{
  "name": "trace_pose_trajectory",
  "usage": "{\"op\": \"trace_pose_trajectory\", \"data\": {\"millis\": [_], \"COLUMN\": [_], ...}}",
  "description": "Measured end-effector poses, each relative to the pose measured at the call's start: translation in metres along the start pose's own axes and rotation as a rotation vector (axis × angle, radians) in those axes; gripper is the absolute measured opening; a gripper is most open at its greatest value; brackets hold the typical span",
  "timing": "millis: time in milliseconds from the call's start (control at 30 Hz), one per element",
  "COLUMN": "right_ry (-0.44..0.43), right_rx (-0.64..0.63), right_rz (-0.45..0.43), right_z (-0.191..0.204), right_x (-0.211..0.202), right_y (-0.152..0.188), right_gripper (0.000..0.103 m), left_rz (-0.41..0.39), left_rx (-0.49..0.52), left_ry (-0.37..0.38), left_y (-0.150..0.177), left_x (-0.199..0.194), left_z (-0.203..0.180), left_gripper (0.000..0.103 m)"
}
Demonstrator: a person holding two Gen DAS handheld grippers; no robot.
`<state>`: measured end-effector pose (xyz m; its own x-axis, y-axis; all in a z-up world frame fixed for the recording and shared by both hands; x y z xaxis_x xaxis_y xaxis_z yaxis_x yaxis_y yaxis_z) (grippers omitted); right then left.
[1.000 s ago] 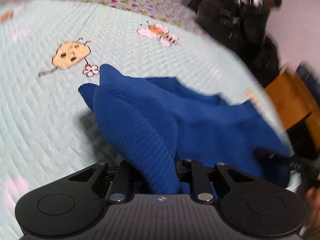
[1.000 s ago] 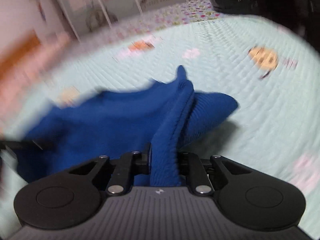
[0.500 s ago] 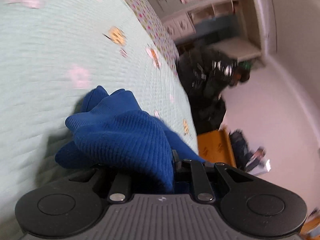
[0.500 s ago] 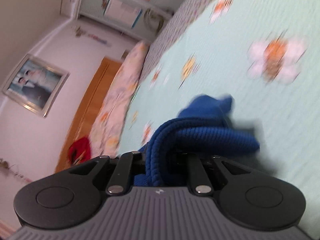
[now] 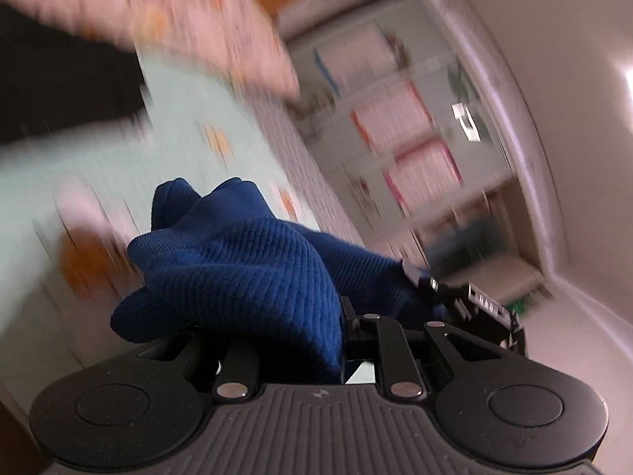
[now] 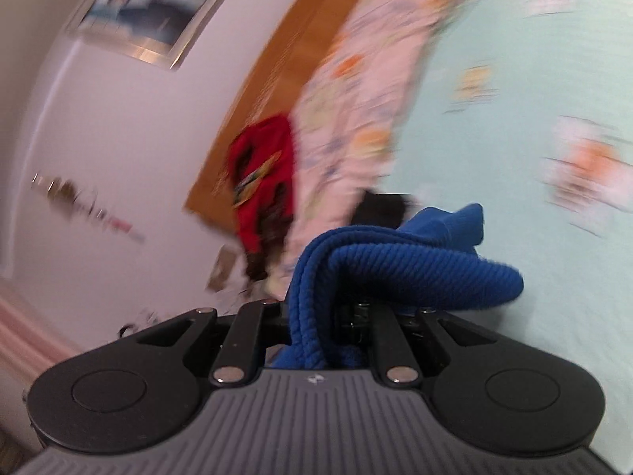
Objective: Fold clothes
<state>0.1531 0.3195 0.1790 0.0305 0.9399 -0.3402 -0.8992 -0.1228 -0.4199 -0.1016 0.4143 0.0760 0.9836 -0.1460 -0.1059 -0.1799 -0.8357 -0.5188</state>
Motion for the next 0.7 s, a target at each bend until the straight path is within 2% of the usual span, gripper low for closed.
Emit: {"op": "trace_pose_trajectory", "data": {"millis": [67, 133, 200, 267, 333, 367, 400, 433, 467, 500, 533, 567, 600, 700], "right_ry": [-0.043, -0.067, -0.037, 0.016, 0.275, 0.419, 0.564, 0.607, 0.624, 0.641, 0.647, 0.650, 0.659, 0.663], "right_rx": [-0.077, -0.171, -0.270, -0.332, -0.450, -0.502, -0.553, -0.540, -0.511, -0.482, -0.449, -0.416, -0.376, -0.268], "right_rz": [0.042, 0.066, 0.067, 0.124, 0.121, 0.125, 0.128, 0.124, 0.117, 0.110, 0.071, 0.025, -0.015, -0.164], "right_z": [0.041, 0.075, 0.095, 0.087, 0.049, 0.024, -0.001, -0.020, -0.039, -0.058, -0.068, -0.076, -0.085, -0.096], "right_x": [0.067, 0.129, 0.185, 0.248, 0.303, 0.324, 0.344, 0.349, 0.351, 0.354, 0.350, 0.345, 0.336, 0.302], "right_y": [-0.031, -0.059, -0.079, -0.090, -0.094, -0.093, -0.094, -0.091, -0.088, -0.085, -0.084, -0.084, -0.084, -0.087], "right_gripper": [0.016, 0.016, 0.016, 0.020, 0.036, 0.045, 0.047, 0.047, 0.048, 0.051, 0.057, 0.064, 0.064, 0.064], "left_rz": [-0.093, -0.168, -0.243, -0.256, -0.265, -0.239, -0.231, -0.249, -0.287, -0.310, -0.321, -0.331, -0.366, -0.487], "left_rx": [0.045, 0.054, 0.056, 0.006, -0.048, -0.090, -0.174, -0.272, -0.320, -0.314, -0.298, -0.282, -0.295, -0.334], "left_ry": [-0.043, -0.095, -0.164, -0.318, -0.476, -0.582, -0.652, -0.614, -0.533, -0.481, -0.458, -0.439, -0.434, -0.426], "left_y": [-0.048, -0.082, -0.112, -0.121, -0.127, -0.124, -0.117, -0.107, -0.100, -0.096, -0.092, -0.088, -0.085, -0.077], "left_x": [-0.030, -0.051, -0.071, -0.076, -0.083, -0.086, -0.100, -0.113, -0.122, -0.130, -0.135, -0.140, -0.146, -0.167], "left_z": [0.011, 0.029, 0.056, 0.111, 0.166, 0.199, 0.232, 0.256, 0.266, 0.269, 0.269, 0.269, 0.271, 0.275], "left_gripper": [0.020, 0.020, 0.021, 0.022, 0.029, 0.031, 0.035, 0.045, 0.048, 0.050, 0.053, 0.060, 0.066, 0.066]}}
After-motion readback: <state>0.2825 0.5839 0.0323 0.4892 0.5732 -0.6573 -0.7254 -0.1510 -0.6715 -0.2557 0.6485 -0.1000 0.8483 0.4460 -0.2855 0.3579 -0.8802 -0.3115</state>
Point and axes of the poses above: each gripper's, at about its wrist camera, not at the fingertips, and x roughly the way its jaws point, z to its left, y to its underside, the point moved 7 cm from there along x, roughly the way its jaws point, and after that the axes turned 8 degrees about y, right-handed, at the moved point
